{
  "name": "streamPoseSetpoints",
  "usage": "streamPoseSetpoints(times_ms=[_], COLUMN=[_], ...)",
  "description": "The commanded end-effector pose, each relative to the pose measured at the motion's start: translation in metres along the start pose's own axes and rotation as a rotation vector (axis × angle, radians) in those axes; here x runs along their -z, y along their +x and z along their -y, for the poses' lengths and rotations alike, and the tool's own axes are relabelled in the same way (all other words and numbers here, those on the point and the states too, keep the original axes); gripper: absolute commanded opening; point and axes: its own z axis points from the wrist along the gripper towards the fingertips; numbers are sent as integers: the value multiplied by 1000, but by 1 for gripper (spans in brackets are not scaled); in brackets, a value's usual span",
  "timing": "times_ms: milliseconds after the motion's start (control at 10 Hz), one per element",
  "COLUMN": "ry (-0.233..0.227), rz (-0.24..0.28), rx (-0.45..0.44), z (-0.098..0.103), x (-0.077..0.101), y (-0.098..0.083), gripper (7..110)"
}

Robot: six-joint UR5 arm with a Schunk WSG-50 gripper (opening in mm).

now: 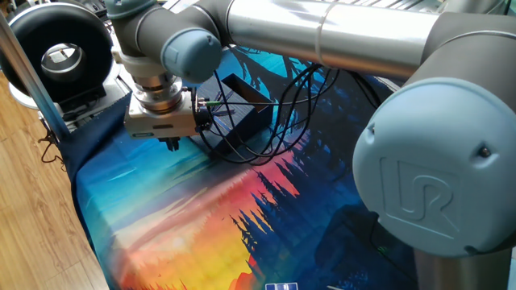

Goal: Slide the outer casing onto the gift box

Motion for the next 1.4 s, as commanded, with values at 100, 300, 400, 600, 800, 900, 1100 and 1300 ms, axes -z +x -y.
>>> streamPoseSetpoints(times_ms=[100,300,400,600,800,900,1100,1300], ry=[24,51,52,42,42,47,50,50], rz=[-1,-17,-37,-41,-26,-22,-22,-23], rx=[3,8,10,4,2,2,5,-4], z=[7,14,14,12,12,13,14,11], x=[0,0,1,0,0,0,0,-5], y=[-1,3,8,9,5,4,4,5], gripper=[7,7,7,7,7,7,7,7])
